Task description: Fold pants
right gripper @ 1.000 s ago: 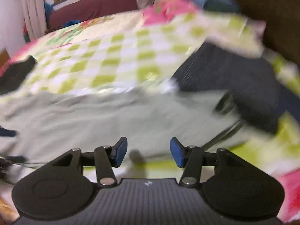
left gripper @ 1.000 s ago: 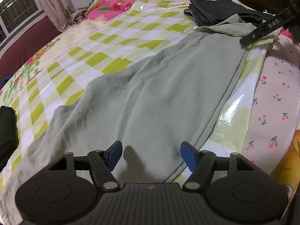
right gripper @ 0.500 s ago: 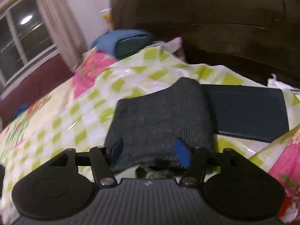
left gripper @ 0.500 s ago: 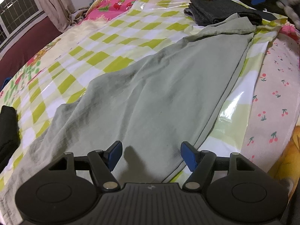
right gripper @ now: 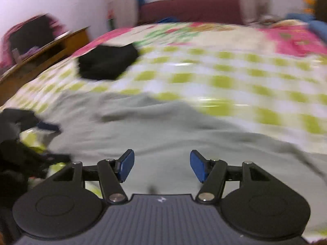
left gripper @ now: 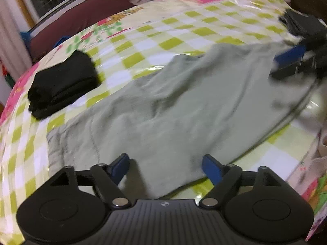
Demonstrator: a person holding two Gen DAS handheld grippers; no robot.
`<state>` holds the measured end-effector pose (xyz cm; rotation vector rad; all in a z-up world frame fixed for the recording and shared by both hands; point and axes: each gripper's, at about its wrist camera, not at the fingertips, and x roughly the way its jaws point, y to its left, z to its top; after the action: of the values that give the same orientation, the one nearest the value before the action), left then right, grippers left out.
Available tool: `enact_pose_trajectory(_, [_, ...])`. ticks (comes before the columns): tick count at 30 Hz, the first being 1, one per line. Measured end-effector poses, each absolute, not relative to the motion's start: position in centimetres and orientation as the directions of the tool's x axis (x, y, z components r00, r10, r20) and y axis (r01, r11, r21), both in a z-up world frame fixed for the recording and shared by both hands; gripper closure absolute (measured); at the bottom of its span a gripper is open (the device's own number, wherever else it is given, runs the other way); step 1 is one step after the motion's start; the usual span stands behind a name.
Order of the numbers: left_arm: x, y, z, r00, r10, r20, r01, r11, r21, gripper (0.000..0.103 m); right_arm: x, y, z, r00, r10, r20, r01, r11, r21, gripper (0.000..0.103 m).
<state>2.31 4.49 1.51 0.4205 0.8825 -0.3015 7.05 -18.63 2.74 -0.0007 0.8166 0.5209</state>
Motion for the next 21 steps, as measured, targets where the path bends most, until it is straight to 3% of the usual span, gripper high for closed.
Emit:
enact_pose_trajectory(5, [2.8, 6.4, 0.7, 0.601, -0.093, -0.794, 0.411, 0.888, 0.207, 0.006, 8.1, -12.1, -0.1, 0.447, 0.425, -0.787, -0.504, 0.847, 0.172, 0.041])
enact_pose_trajectory(7, [3.1, 7.5, 0.3, 0.575, -0.08, -0.814, 0.397, 0.898, 0.192, 0.006, 8.2, -10.5, -1.6, 0.387, 0.414, -0.824, -0.497, 0.846, 0.191, 0.035])
enact_pose_trajectory(11, [3.0, 10.8, -0.2, 0.565, -0.086, -0.82, 0.355, 0.923, 0.148, 0.004, 8.4, -6.7, -1.9, 0.335, 0.429, -0.838, -0.528, 0.823, 0.21, 0.035])
enact_pose_trajectory(13, [2.8, 12.3, -0.2, 0.569, -0.089, -0.818, 0.342, 0.93, 0.137, 0.003, 8.9, -4.4, -2.3, 0.325, 0.433, -0.84, -0.541, 0.814, 0.21, 0.026])
enact_pose_trajectory(15, [2.5, 13.5, -0.2, 0.576, -0.064, -0.815, 0.324, 0.933, 0.155, 0.003, 9.4, -2.0, -2.6, 0.33, 0.44, -0.835, -0.558, 0.805, 0.204, 0.026])
enact_pose_trajectory(20, [2.3, 16.5, 0.5, 0.577, -0.011, -0.816, 0.228, 0.963, 0.147, 0.003, 10.5, 0.1, -2.0, 0.302, 0.538, -0.787, -0.57, 0.764, 0.303, 0.028])
enact_pose_trajectory(21, [2.1, 16.4, 0.8, 0.582, -0.003, -0.813, 0.219, 0.964, 0.153, 0.003, 10.5, -0.5, -1.7, 0.302, 0.556, -0.775, -0.554, 0.763, 0.332, 0.034])
